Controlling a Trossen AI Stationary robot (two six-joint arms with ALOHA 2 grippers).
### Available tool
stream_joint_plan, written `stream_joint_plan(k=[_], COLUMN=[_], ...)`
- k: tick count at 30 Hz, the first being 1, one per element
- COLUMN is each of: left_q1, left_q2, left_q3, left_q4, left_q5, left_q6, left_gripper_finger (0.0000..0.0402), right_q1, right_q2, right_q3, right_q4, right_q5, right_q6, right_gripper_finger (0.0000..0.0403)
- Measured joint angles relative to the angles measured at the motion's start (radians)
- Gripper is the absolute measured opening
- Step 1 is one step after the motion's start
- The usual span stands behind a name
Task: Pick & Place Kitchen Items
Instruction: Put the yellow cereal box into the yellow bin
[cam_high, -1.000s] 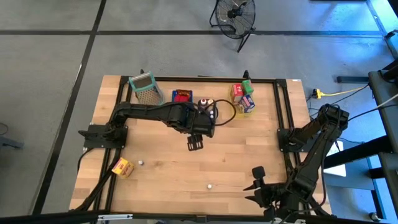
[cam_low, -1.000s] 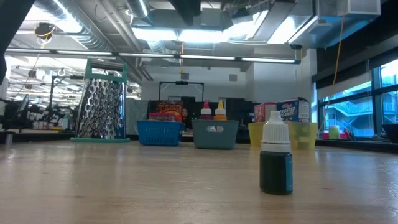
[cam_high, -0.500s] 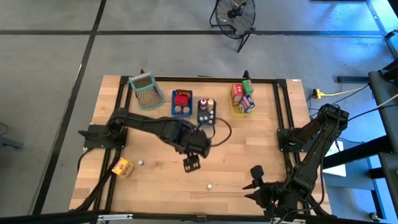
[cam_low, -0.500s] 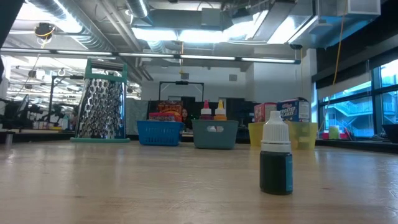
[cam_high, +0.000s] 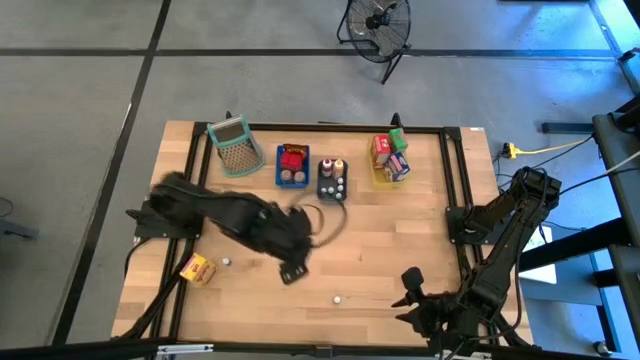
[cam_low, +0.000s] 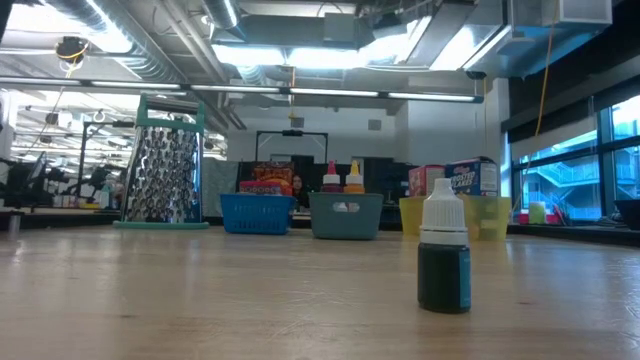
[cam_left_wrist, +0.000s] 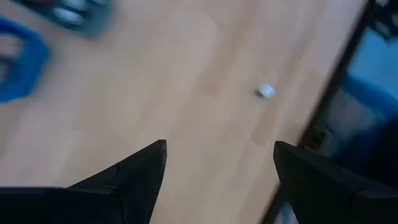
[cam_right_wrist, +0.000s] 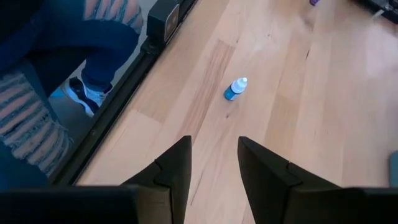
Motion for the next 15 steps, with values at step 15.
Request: stream_joint_plan(k=[15], left_q1=[-0.215], left_q2=[-0.61], left_q3=[-0.828], left_q4=[-0.008], left_q5=[0.13], left_q6=[-0.938], left_gripper_finger=[0.0292], right_q1=[-0.002], right_q2=[0.0], right_q3=[0.0], right_q4=[-0.019], right_q5=[0.02], right_q6=[0.007], right_gripper_finger=[0.0133])
